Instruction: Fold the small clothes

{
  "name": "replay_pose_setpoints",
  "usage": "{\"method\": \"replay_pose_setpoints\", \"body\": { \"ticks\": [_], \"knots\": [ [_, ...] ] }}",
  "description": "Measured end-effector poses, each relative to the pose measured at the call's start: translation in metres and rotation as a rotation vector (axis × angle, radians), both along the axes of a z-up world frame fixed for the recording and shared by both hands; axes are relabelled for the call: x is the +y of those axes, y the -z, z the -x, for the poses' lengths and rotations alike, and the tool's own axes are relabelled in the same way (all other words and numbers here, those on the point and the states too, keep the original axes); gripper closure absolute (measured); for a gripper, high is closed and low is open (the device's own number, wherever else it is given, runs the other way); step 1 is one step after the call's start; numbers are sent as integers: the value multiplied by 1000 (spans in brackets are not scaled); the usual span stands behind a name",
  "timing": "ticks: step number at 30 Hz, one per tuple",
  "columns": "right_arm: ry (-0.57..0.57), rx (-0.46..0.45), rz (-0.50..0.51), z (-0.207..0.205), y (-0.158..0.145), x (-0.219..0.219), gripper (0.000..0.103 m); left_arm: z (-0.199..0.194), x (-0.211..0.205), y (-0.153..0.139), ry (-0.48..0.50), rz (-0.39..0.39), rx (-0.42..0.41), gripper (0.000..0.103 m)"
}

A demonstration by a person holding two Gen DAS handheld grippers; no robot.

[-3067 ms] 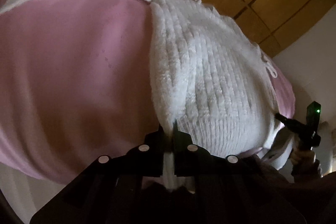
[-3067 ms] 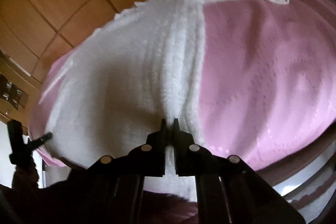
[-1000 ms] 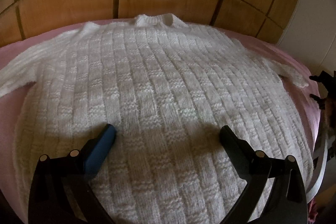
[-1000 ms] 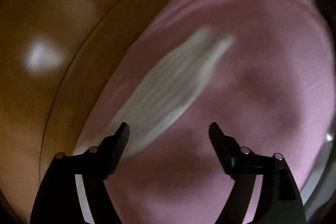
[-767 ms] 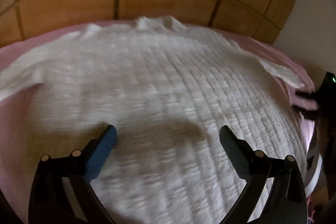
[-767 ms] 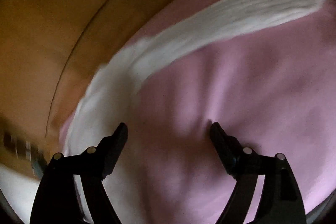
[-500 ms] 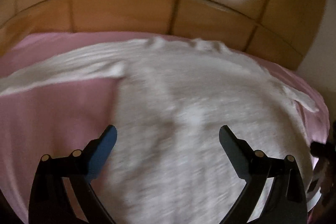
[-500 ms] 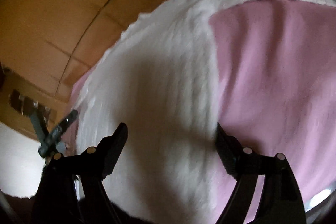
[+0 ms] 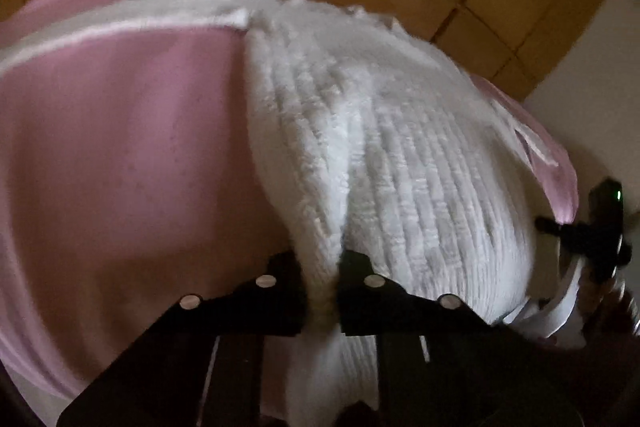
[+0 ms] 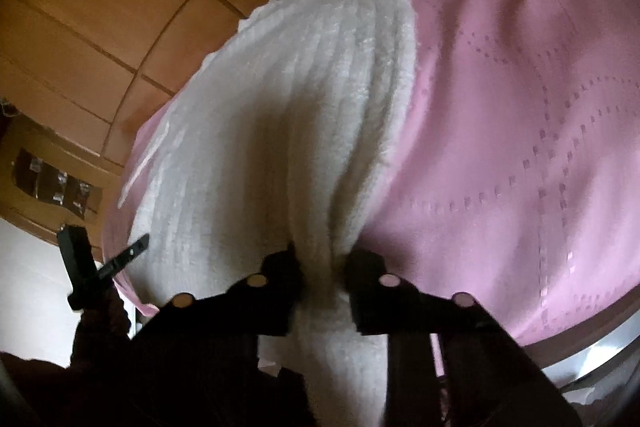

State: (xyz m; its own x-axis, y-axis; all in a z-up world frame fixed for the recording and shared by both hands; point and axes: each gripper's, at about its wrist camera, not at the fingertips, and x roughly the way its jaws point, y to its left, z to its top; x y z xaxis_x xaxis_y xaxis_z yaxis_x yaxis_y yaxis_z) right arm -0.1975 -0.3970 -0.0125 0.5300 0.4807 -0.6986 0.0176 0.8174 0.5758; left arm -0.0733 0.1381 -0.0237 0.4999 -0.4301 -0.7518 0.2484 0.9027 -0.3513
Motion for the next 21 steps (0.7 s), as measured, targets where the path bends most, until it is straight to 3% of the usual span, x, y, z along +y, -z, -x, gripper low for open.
{"method": "replay_pose_setpoints", "body": {
  "ticks": [6,12,14,15,17,18,19,21],
  "knots": [
    [-19,-99,-44,27,-34,-13,89,22,24,-26,-5,128,-16,96],
    [-5,36,52,26,9,-17,88,11,18,3,-20,39,96,93],
    [13,45,47,22,12,-23,76,5,15,-1,-32,36,92,92],
    [25,35,50,22,9,-26,71,2,14,-7,-43,39,78,83],
    [66,8,64,19,3,-41,45,1,15,-20,-74,14,23,56],
    [104,-5,73,18,-1,-51,40,0,14,-30,-97,-10,-19,38],
    [144,-16,77,14,-3,-62,36,-3,11,-39,-115,-25,-69,32],
    [270,-39,53,6,-6,-94,29,-11,0,-51,-120,-49,-121,32]
  ]
}}
